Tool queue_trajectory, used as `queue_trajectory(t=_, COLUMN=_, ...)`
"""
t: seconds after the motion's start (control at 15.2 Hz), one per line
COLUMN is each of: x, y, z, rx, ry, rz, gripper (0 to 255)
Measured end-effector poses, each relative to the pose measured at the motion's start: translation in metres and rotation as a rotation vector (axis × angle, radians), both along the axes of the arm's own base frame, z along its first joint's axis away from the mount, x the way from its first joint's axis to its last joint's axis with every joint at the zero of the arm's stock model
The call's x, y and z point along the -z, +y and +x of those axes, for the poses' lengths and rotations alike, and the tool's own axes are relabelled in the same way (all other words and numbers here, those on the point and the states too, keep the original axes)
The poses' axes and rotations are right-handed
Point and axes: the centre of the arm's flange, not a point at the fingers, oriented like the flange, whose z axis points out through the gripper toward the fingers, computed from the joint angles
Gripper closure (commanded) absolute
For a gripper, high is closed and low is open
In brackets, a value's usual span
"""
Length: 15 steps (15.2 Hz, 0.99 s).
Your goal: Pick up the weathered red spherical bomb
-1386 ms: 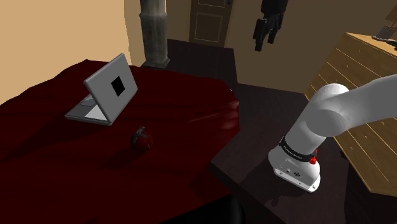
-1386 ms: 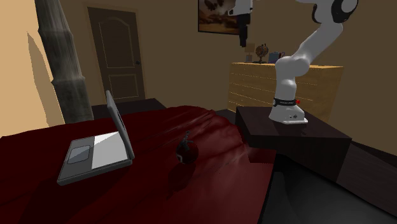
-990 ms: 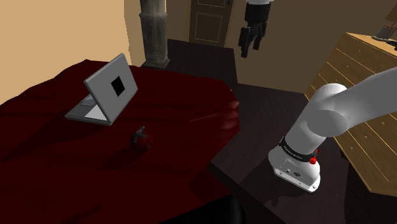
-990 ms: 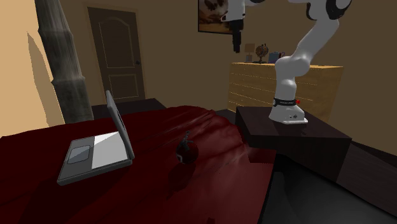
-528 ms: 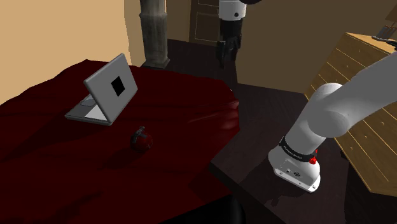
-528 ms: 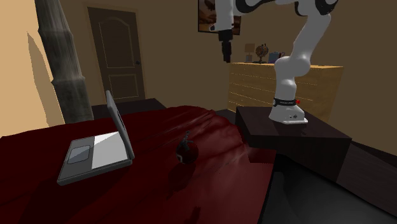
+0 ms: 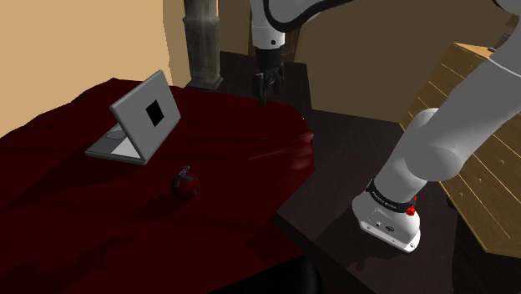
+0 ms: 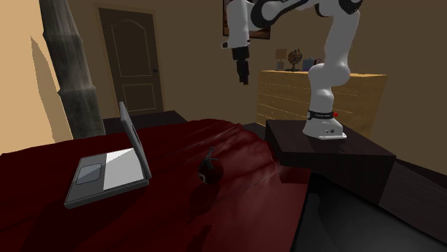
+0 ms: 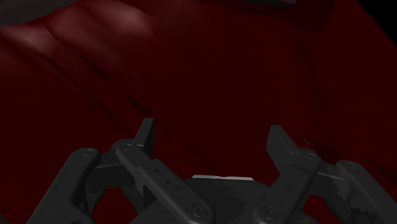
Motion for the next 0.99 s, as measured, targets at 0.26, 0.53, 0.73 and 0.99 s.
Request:
queue_trajectory(t=0.26, x=0.032, y=0.031, z=0.032, rx=-0.045, ry=0.015, rz=0.02, gripper=0)
queue_trajectory(t=0.53, x=0.061, y=0.065, z=0.053, rx=-0.091, ry=0.03, rz=0.04, gripper=0)
queue_trajectory(t=0.73, x=0.087, y=0.092, z=0.075, rx=-0.126, ry=0.041, rz=0.055, gripper=0)
queue_trajectory(t=0.99, x=0.113, y=0.125, z=0.101, rx=-0.172, ry=0.056, rz=0.075, gripper=0)
